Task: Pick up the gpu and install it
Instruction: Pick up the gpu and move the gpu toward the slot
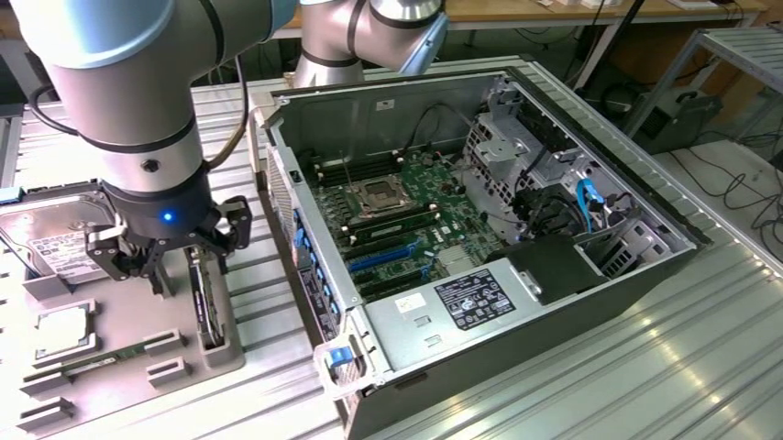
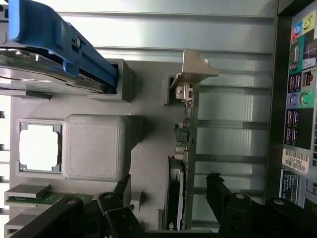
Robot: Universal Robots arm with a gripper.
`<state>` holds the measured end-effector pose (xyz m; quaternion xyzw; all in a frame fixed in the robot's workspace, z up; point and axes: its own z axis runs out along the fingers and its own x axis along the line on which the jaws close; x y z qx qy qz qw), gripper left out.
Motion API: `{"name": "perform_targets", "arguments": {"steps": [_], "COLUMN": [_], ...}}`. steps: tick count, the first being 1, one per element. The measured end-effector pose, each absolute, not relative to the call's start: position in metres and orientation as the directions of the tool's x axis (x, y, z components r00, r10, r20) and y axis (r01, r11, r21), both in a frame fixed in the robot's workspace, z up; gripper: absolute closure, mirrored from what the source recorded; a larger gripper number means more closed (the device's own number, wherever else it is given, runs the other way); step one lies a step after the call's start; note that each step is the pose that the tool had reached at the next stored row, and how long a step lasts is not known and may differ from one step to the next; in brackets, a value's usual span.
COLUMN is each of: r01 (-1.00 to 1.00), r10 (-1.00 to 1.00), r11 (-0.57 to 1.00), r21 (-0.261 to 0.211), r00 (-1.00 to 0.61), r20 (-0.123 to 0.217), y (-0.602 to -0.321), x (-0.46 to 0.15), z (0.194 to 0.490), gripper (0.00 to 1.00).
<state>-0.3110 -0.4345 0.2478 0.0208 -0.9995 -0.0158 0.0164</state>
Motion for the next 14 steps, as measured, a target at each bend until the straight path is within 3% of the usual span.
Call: {"name": "perform_targets", "arguments": {"steps": [14], "r01": [-0.008], "r10": [-0.008], "r11": [0.999], "r21": [0.031], "r00": [-1.000], "r20": [0.009], "y": [-0.438], "x": [-0.311], "z": [0.234], "gripper": [0.28]}}
